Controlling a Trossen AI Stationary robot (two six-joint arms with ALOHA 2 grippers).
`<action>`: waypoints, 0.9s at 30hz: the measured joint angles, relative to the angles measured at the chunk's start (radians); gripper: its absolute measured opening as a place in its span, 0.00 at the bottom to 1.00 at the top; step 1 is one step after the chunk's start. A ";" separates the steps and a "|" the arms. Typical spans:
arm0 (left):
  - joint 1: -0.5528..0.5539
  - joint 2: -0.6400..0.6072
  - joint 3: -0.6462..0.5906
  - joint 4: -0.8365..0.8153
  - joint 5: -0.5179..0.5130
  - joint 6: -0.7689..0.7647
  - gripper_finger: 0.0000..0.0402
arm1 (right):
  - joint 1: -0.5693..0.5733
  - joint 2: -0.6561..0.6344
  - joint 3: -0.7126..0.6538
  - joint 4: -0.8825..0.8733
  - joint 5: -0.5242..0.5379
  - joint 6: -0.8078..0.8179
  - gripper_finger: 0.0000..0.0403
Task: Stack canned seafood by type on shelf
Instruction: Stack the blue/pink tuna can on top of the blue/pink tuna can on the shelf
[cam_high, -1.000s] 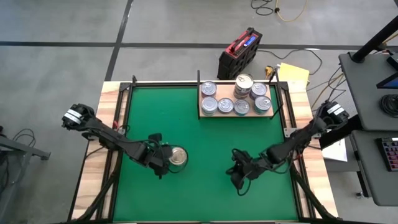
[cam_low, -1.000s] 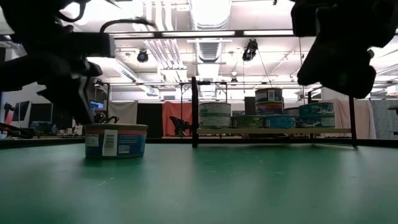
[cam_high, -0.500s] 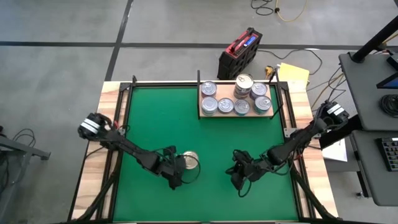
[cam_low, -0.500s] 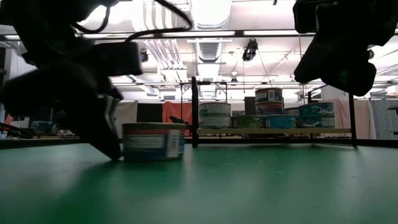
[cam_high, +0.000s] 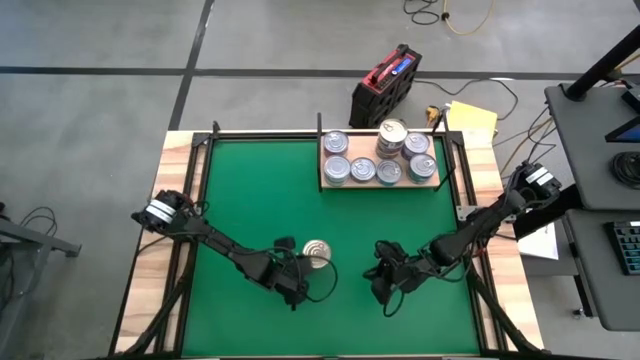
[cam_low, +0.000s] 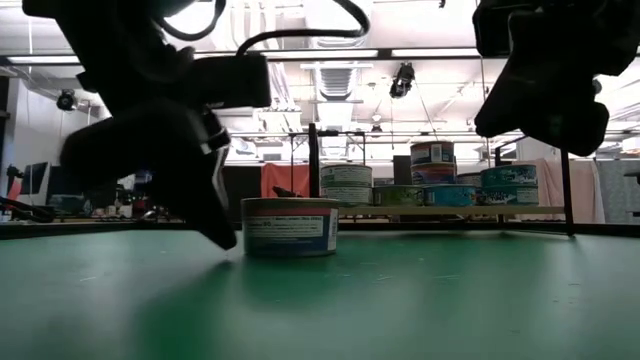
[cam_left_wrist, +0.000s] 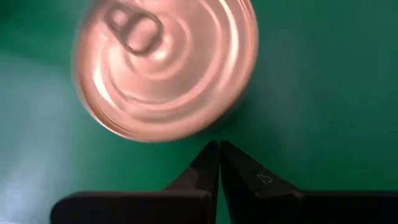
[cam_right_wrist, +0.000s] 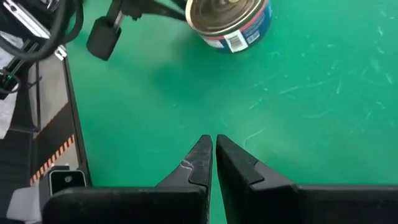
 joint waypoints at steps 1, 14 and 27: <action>0.000 0.000 -0.002 -0.002 0.021 0.006 0.00 | 0.000 0.000 0.000 0.000 0.004 0.000 0.03; -0.010 -0.007 0.042 -0.092 0.071 0.012 0.00 | -0.059 0.003 -0.002 -0.001 0.077 -0.080 0.03; 0.025 -0.029 0.155 -0.191 -0.062 0.238 0.00 | -0.172 0.012 -0.005 -0.001 0.024 -0.247 0.04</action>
